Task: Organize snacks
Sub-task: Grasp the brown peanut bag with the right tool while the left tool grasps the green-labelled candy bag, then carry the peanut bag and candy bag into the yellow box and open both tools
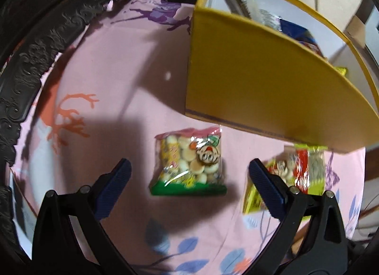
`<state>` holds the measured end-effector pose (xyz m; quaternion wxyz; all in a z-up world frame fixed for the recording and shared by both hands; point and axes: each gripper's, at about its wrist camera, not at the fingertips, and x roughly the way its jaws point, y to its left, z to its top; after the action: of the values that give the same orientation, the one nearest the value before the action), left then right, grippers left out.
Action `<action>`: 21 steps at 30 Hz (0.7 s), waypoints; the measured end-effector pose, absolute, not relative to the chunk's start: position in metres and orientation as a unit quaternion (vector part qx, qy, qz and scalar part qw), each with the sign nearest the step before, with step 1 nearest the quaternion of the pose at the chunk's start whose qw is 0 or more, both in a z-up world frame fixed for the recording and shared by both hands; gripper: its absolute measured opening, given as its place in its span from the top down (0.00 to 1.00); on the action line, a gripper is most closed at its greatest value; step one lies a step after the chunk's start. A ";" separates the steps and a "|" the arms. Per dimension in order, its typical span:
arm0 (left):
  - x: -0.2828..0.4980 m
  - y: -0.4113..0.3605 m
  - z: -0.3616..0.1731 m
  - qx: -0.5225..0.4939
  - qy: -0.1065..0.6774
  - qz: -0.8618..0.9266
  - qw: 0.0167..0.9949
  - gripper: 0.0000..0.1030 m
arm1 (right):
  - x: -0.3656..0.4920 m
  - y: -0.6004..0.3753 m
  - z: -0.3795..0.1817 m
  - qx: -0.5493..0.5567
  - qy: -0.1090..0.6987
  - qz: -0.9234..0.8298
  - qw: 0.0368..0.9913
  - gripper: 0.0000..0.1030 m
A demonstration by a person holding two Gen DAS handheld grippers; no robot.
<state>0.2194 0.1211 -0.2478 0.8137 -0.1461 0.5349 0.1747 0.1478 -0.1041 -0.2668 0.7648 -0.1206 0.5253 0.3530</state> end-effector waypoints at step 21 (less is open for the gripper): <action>0.219 0.126 -0.258 -0.128 0.531 0.199 0.814 0.48 | 0.145 -0.110 -0.253 -0.125 0.510 0.362 0.770 0.66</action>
<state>0.2189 0.1264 -0.2579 0.8139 -0.1281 0.5307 0.1985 0.1454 -0.1095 -0.2529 0.7705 -0.1252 0.5096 0.3620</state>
